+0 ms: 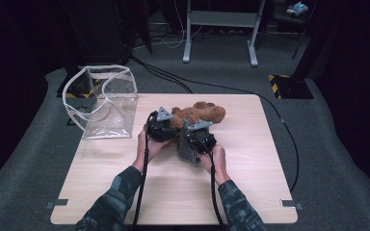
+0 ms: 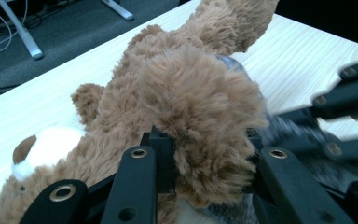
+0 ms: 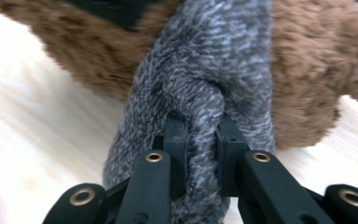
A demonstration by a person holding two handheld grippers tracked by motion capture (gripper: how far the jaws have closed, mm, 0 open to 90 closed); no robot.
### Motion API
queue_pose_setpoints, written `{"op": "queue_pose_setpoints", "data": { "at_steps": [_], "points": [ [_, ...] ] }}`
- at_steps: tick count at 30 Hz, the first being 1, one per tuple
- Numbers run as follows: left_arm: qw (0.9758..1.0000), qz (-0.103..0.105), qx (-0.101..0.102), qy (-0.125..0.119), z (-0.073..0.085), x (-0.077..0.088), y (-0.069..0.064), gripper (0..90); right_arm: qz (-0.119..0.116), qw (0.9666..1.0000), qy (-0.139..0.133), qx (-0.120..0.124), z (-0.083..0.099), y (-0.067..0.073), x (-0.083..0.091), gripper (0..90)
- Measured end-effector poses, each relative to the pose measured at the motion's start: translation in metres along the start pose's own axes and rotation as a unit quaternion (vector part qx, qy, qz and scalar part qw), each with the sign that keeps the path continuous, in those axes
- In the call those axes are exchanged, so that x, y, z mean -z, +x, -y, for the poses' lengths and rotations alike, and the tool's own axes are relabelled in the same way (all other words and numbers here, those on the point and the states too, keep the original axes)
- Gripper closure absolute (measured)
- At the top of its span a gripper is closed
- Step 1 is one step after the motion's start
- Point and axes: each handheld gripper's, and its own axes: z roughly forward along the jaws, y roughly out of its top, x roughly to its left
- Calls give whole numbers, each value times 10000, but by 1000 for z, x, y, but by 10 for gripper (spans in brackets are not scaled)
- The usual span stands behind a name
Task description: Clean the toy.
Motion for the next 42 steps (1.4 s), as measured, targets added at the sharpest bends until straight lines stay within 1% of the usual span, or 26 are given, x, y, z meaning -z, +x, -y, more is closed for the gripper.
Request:
{"op": "queue_pose_setpoints", "data": {
  "at_steps": [2, 4, 8, 11, 12, 13, 15, 17, 18, 19, 21, 22, 25, 26, 28, 29, 30, 32, 33, 34, 35, 36, 39, 40, 41, 42],
  "points": [
    [10000, 14, -21, 15, 0, 1, 1, 692, 103, 9999, 17, -76, 0, -8, -1, 785],
    [10000, 41, -40, 20, 1, 1, 1, 693, 217, 9994, 34, -264, 2, -17, 2, 786],
    [9999, 97, -63, 49, 1, 1, 1, 692, 554, 9970, -7, -546, 10, -44, 11, 787],
    [9999, 118, -64, 62, 2, 3, 3, 691, 841, 9932, -14, -806, 17, -66, 15, 787],
    [9999, 137, -15, 45, 2, 3, 4, 691, 944, 9916, 27, -885, 19, -73, 17, 787],
    [9999, 137, -14, 42, 3, 3, 4, 691, 1062, 9899, -1, -942, 22, -80, 18, 787],
    [9999, 143, 22, 33, 3, 3, 5, 691, 1258, 9870, -26, -996, 26, -88, 22, 787],
    [9999, 142, 35, 35, 4, 3, 6, 691, 1290, 9864, -78, -1016, 27, -90, 26, 787],
    [9999, 140, 14, 37, 4, 3, 6, 691, 1305, 9869, -98, -945, 27, -88, 28, 786],
    [9999, 125, -1, 51, 4, 3, 6, 691, 1264, 9878, -144, -896, 25, -84, 31, 786],
    [9999, 136, -7, 80, 3, 3, 6, 691, 1105, 9918, -206, -617, 19, -73, 36, 786],
    [9999, 133, 28, 83, 3, 2, 5, 691, 1001, 9932, -269, -529, 15, -67, 36, 786],
    [9999, 130, 32, 94, 3, 2, 5, 691, 712, 9966, -339, -247, 2, -48, 31, 786],
    [9999, 120, 26, 95, 3, 2, 5, 691, 671, 9972, -318, -119, -2, -43, 27, 786],
    [9999, 122, 27, 103, 3, 2, 4, 692, 612, 9978, -264, 24, -8, -35, 19, 786],
    [9999, 120, 16, 109, 3, 2, 4, 692, 636, 9976, -240, 121, -11, -33, 15, 787],
    [9999, 119, 11, 115, 3, 2, 4, 693, 639, 9977, -187, 131, -13, -33, 11, 787],
    [9998, 133, -13, 147, 3, 2, 5, 693, 748, 9971, -111, 101, -16, -37, 6, 788],
    [9998, 153, -8, 155, 3, 2, 5, 693, 835, 9965, -91, 54, -17, -42, 5, 789],
    [9997, 165, -10, 162, 3, 3, 6, 693, 897, 9959, -70, -76, -17, -46, 6, 790],
    [9998, 161, -8, 154, 3, 3, 6, 693, 1009, 9948, -68, -154, -16, -54, 7, 790],
    [9997, 190, 13, 136, 4, 3, 6, 693, 1051, 9942, -40, -242, -15, -59, 8, 790],
    [9997, 197, 37, 134, 4, 3, 8, 693, 1361, 9899, -5, -393, -9, -81, 13, 791],
    [9997, 197, 47, 134, 5, 4, 8, 693, 1461, 9878, 18, -539, -6, -90, 16, 791],
    [9997, 199, 54, 131, 5, 4, 8, 693, 1530, 9863, 35, -608, -5, -95, 18, 791],
    [9997, 202, 53, 134, 5, 4, 8, 693, 1649, 9838, 56, -706, -1, -103, 20, 791]
  ]
}}
